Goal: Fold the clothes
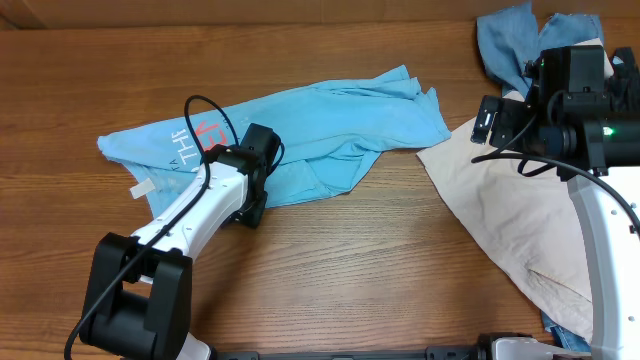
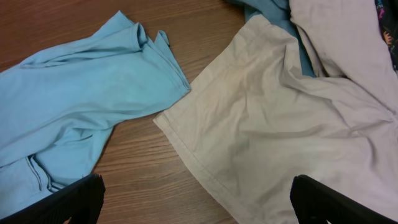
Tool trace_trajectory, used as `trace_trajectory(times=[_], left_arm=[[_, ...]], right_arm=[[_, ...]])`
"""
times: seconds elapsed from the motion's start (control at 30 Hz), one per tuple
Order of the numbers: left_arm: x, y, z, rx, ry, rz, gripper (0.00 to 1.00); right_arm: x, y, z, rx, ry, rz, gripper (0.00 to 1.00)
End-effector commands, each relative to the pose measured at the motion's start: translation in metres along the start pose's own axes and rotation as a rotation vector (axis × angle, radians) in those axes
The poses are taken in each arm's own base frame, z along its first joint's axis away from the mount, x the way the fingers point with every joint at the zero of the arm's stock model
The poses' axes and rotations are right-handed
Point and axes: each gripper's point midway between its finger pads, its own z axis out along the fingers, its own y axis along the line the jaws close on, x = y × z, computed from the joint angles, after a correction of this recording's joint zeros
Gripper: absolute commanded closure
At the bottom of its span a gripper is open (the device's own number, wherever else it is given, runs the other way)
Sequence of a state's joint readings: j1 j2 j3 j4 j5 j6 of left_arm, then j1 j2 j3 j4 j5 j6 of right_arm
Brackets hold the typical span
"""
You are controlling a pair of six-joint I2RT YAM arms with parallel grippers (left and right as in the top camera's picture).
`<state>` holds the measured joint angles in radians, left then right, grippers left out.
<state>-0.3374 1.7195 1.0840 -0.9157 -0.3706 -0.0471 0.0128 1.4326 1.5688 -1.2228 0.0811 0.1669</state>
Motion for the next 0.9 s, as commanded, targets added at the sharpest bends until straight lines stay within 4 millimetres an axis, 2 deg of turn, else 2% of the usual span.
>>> trace_trajectory(times=[0.0, 0.17, 0.43, 0.6, 0.87], left_arm=[[-0.010, -0.002, -0.001, 0.006, -0.030, 0.061, 0.30], [-0.014, -0.005, 0.007, 0.005, -0.028, 0.068, 0.30], [-0.005, -0.005, 0.021, -0.028, 0.039, 0.097, 0.32], [-0.013, 0.000, 0.021, -0.059, 0.008, 0.085, 0.36], [-0.026, -0.001, 0.021, -0.058, -0.045, 0.063, 0.51]], right_arm=[[-0.003, 0.000, -0.003, -0.006, -0.013, 0.000, 0.00], [-0.003, 0.000, -0.003, -0.006, -0.013, 0.000, 0.00], [-0.003, 0.000, -0.003, -0.006, -0.013, 0.000, 0.00], [-0.003, 0.000, -0.003, -0.006, -0.013, 0.000, 0.00], [-0.003, 0.000, -0.003, -0.006, -0.013, 0.000, 0.00]])
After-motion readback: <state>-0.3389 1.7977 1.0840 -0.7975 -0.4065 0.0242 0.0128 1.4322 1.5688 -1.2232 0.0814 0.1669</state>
